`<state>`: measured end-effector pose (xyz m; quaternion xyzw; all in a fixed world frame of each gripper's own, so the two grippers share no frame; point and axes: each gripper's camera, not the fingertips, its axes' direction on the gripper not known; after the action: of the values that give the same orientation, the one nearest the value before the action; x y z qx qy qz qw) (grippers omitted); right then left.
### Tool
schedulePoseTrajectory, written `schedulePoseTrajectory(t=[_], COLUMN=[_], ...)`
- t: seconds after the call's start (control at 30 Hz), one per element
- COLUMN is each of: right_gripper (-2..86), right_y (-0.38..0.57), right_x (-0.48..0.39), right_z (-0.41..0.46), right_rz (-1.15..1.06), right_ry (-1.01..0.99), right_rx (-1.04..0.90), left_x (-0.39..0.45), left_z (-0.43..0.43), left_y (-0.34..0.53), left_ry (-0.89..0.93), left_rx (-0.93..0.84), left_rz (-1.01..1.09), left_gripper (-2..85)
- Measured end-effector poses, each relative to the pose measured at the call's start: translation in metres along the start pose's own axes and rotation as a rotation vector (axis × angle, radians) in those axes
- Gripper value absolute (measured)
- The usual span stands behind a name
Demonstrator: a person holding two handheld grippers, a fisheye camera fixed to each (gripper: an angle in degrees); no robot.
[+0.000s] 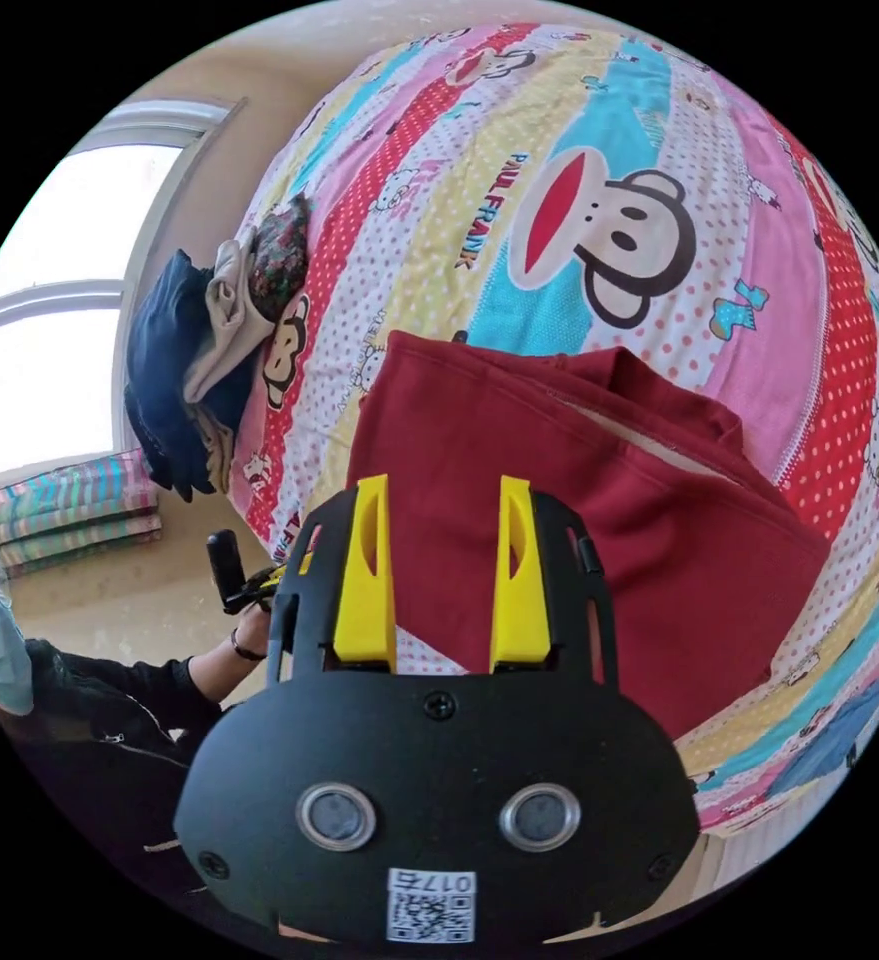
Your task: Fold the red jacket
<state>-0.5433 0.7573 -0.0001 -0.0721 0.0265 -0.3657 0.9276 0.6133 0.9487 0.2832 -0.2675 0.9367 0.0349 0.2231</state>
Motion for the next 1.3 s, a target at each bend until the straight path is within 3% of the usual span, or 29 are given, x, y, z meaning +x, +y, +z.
schedulePoseTrajectory(t=[0.07,0.27,0.43,0.63,0.7,0.83,1.07,1.2,1.3], right_gripper=[17.0,19.2,18.6,12.9,9.8,6.8,5.5,5.2,5.0], right_y=[-0.026,-0.098,-0.111,-0.108,-0.099,-0.074,-0.033,-0.004,0.022], right_x=[-0.028,-0.091,-0.119,-0.145,-0.143,-0.115,-0.033,0.012,0.046], right_z=[0.016,0.092,0.137,0.161,0.155,0.115,0.04,0.006,-0.027], right_rz=[-0.01,0.053,0.153,0.068,0.025,0.026,0.086,0.056,0.023], right_ry=[0.058,0.191,0.473,0.746,0.753,0.573,0.153,-0.035,-0.151], right_rx=[-0.045,-0.212,-0.192,-0.193,-0.176,-0.088,0.01,0.063,0.101], left_x=[-0.011,-0.01,-0.004,0.005,0.007,0.03,0.117,0.133,0.163], left_z=[0.006,0.003,-0.005,-0.023,-0.029,-0.031,-0.024,0.034,0.065], left_y=[-0.011,-0.042,-0.051,-0.048,-0.046,-0.046,-0.052,-0.061,-0.055], left_ry=[0.105,0.106,0.123,0.159,0.186,0.169,-0.147,-0.055,-0.017], left_rx=[-0.024,-0.09,-0.073,-0.055,-0.046,-0.016,0.132,-0.023,-0.046], left_rz=[-0.063,-0.095,-0.136,-0.132,-0.13,-0.05,0.18,0.167,0.161], left_gripper=[15.1,13.9,14.3,14.5,14.5,15.7,18.4,17.9,7.5])
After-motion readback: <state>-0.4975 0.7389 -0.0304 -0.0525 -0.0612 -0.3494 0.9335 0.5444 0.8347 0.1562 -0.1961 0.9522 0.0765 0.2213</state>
